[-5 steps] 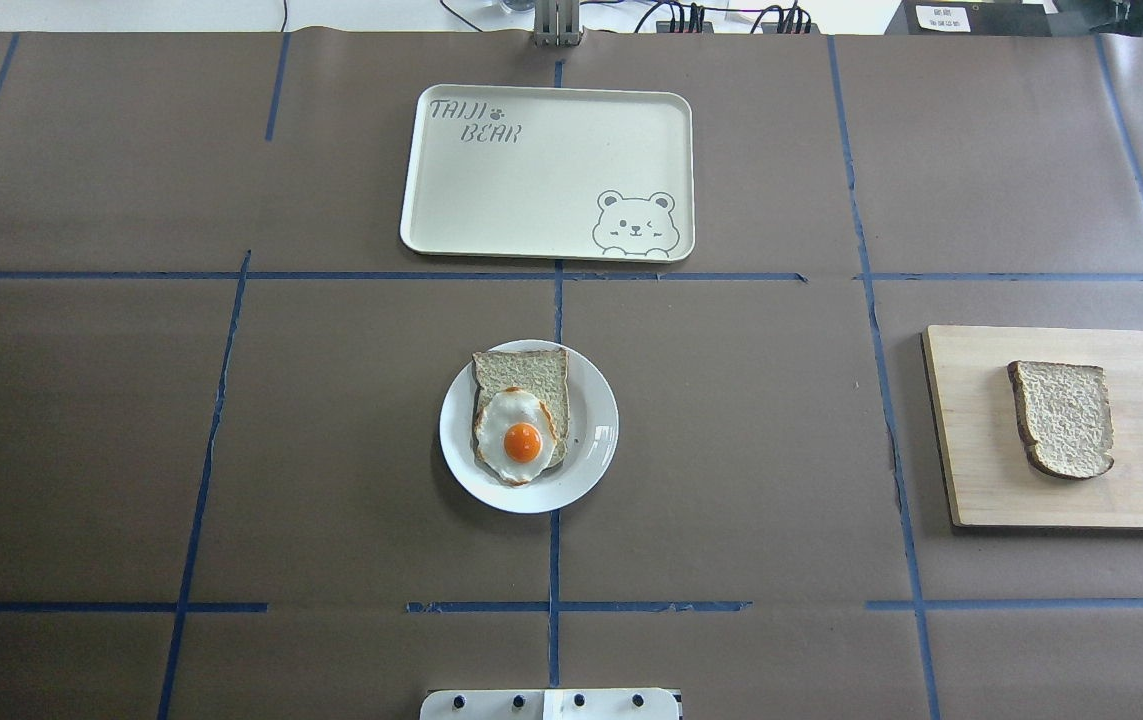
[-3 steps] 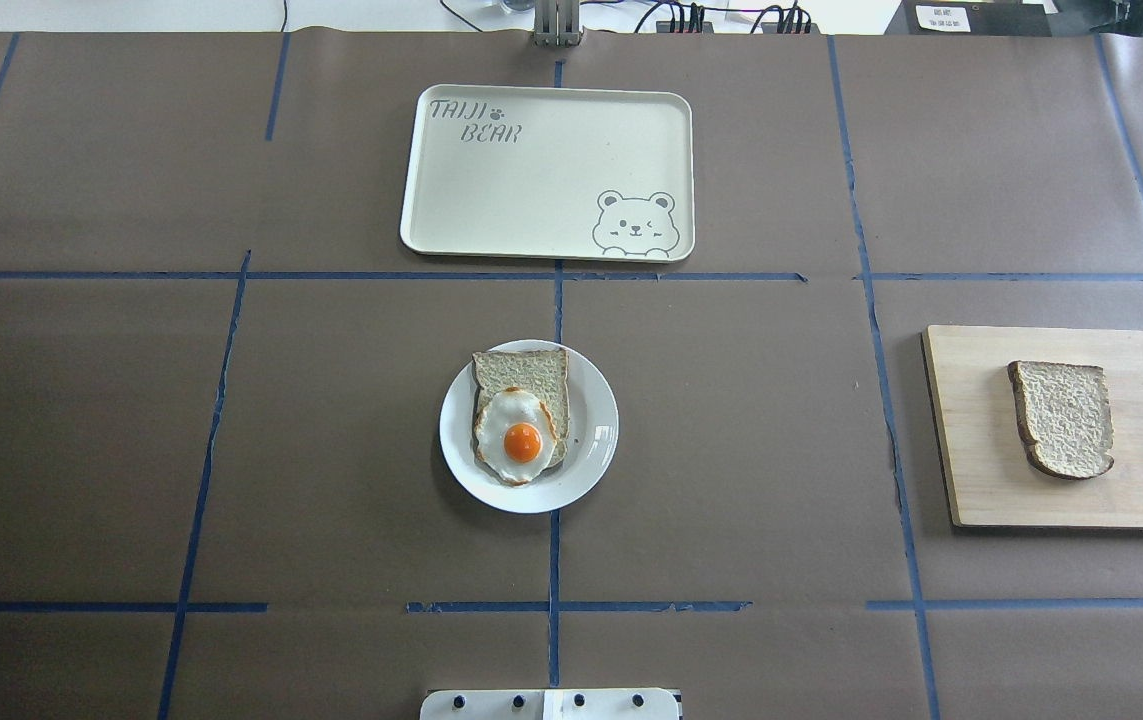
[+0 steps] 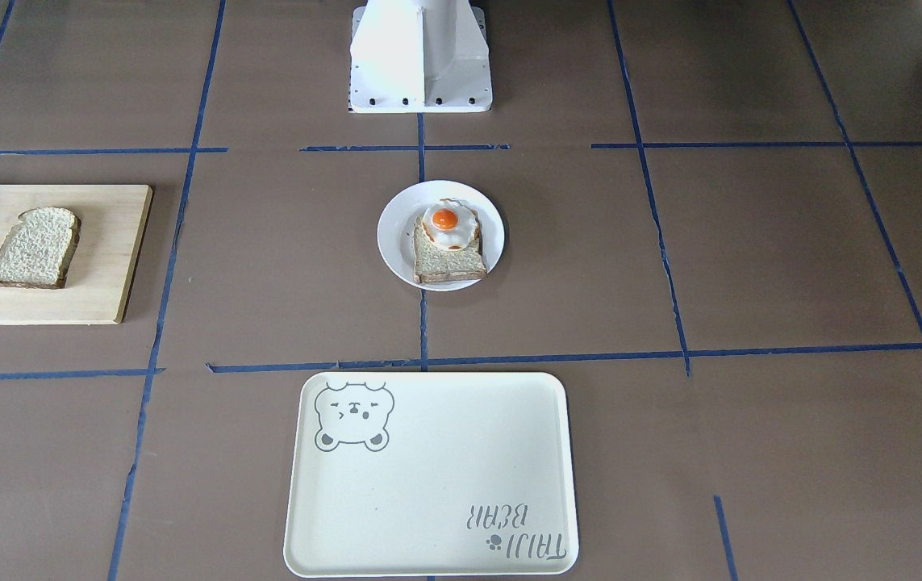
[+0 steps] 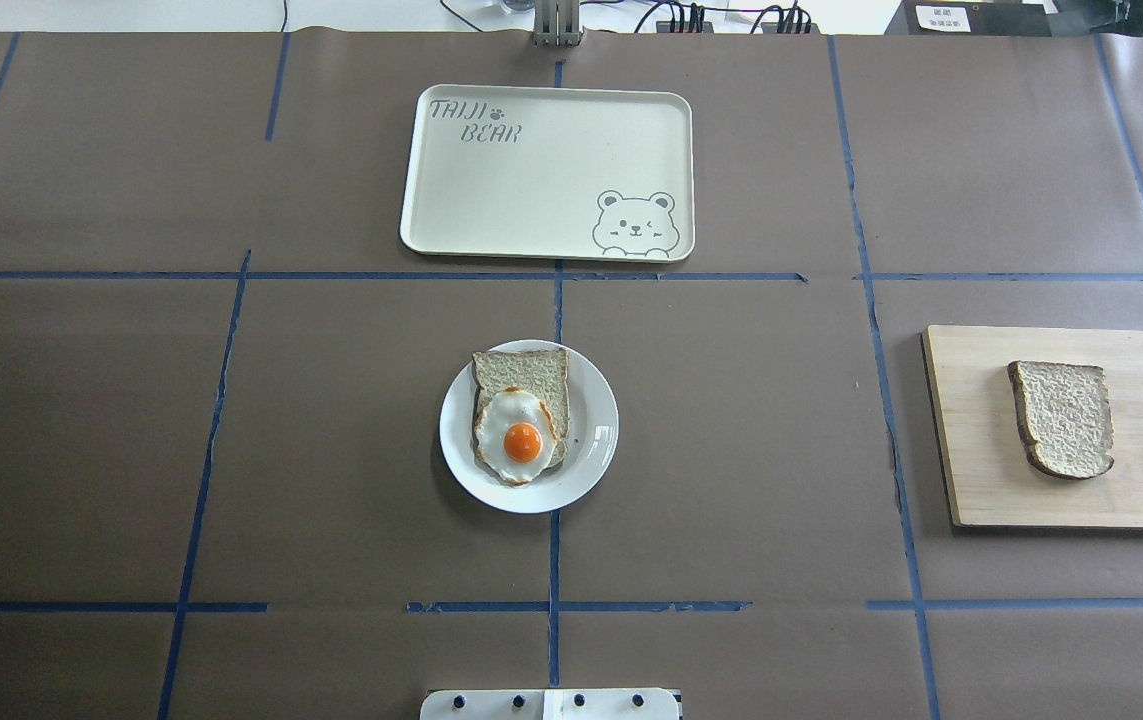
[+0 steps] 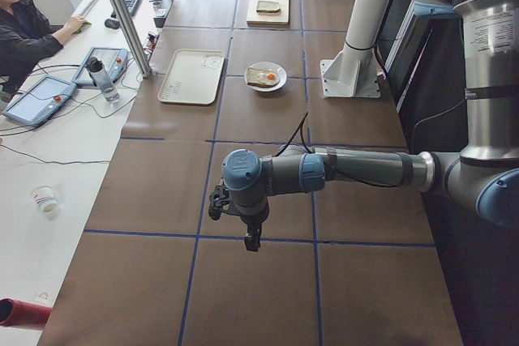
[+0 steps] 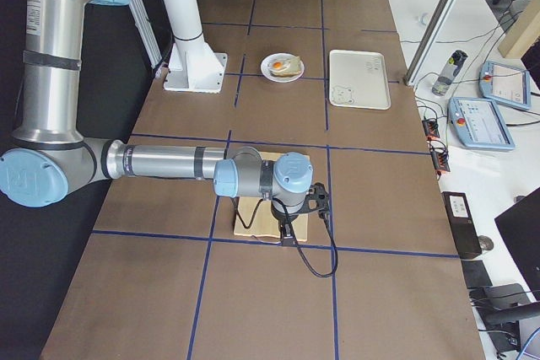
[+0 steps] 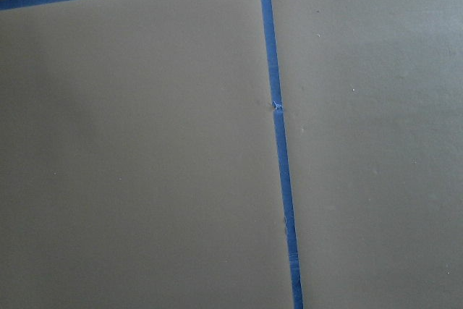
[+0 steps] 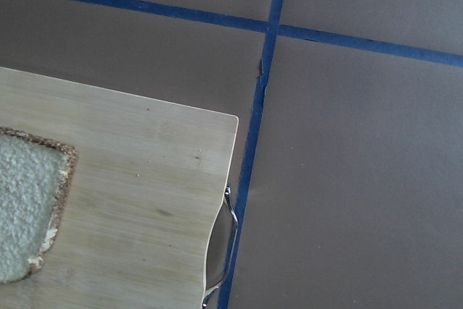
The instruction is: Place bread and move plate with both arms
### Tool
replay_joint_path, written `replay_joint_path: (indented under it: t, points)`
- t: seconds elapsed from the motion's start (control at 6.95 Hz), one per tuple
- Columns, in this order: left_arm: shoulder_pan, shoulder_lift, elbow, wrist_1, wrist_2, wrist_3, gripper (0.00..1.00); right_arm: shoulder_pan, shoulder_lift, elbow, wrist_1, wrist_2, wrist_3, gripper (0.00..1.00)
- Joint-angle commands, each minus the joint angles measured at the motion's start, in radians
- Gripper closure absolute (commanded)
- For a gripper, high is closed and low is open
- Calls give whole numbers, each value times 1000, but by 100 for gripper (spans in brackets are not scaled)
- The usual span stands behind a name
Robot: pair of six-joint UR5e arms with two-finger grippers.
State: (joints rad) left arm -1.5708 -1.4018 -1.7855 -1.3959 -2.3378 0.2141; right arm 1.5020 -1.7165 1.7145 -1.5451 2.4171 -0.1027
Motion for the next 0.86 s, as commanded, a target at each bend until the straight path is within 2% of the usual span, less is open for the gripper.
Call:
replay_joint_path:
  t: [0.0,0.29,0.43,0.58,0.72]
  points:
    - [0,0,0,0,0,1,0,-89,-23,-4,215,45,268,0]
    - [0,0,0,0,-2,1,0,-196,-64,-24,556,36,635,0]
    - [0,0,0,0,-2,1,0,-254,-75,-26,674,7,799,0]
    - [0,0,0,0,-2,1,0,-305,-96,-29,760,-45,887,0]
    - [0,0,0,0,-2,1,0,-330,-101,-30,792,-50,934,2]
